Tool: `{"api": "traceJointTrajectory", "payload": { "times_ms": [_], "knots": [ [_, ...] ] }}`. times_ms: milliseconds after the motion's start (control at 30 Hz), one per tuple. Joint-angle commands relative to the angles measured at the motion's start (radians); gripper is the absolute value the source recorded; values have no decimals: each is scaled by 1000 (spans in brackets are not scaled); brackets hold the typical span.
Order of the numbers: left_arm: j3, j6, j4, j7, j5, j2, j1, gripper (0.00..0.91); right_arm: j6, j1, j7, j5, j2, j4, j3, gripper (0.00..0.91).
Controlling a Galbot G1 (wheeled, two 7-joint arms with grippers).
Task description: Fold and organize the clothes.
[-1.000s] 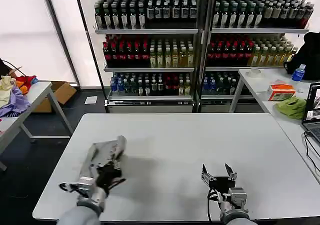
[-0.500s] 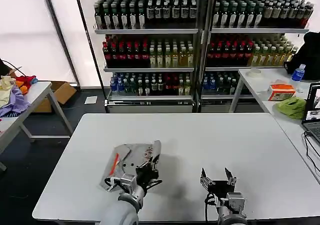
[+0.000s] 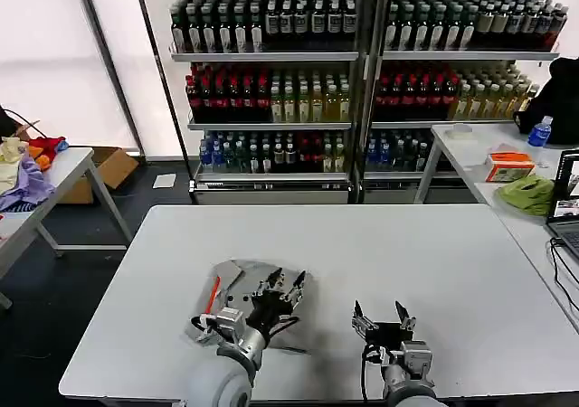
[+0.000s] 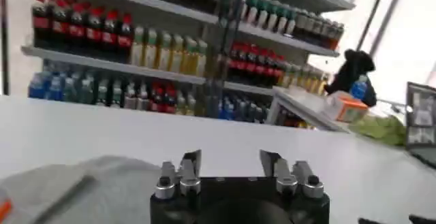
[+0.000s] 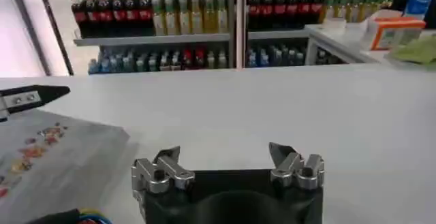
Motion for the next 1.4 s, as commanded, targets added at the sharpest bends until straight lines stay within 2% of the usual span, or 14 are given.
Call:
{"api": "traceJointTrajectory", "payload": {
  "times_ms": [33,133,267,400,567,667,800,900,967,1100,1167,1367,1400],
  "knots": [
    [-142,-28,-8,-56,61,53,-18,907,-18,131,33,270,-18,-33,-51,907],
    [-192,-28,-32,-81,59,78,-12,907,-34,193,63,356,-27,-55,-81,907],
    [-233,-27,-57,-87,59,86,11,907,-34,261,110,522,-20,-107,-112,907],
    [-255,-29,-63,-87,68,77,33,907,-24,298,125,590,5,-150,-141,907],
    [-276,-28,-68,-88,73,72,50,907,-20,307,156,588,49,-204,-175,907],
    [-287,-28,-70,-89,74,72,59,907,-17,298,176,556,64,-221,-193,897],
    [-289,-28,-66,-92,77,67,68,907,-10,294,177,536,70,-237,-202,877],
    [-284,-27,-61,-92,81,61,75,907,-9,294,174,524,71,-233,-207,806],
    [-282,-27,-59,-92,81,59,76,907,-9,295,174,516,72,-227,-211,665],
    [-282,-25,-57,-94,80,60,74,907,-11,292,176,497,76,-229,-218,534],
    [-283,-24,-57,-95,79,62,74,907,-11,287,176,488,79,-236,-222,494],
    [-282,-24,-58,-96,77,64,74,907,-13,281,181,473,87,-250,-232,504],
    [-282,-24,-58,-96,77,64,75,907,-13,281,182,474,86,-250,-231,484]
  ]
}}
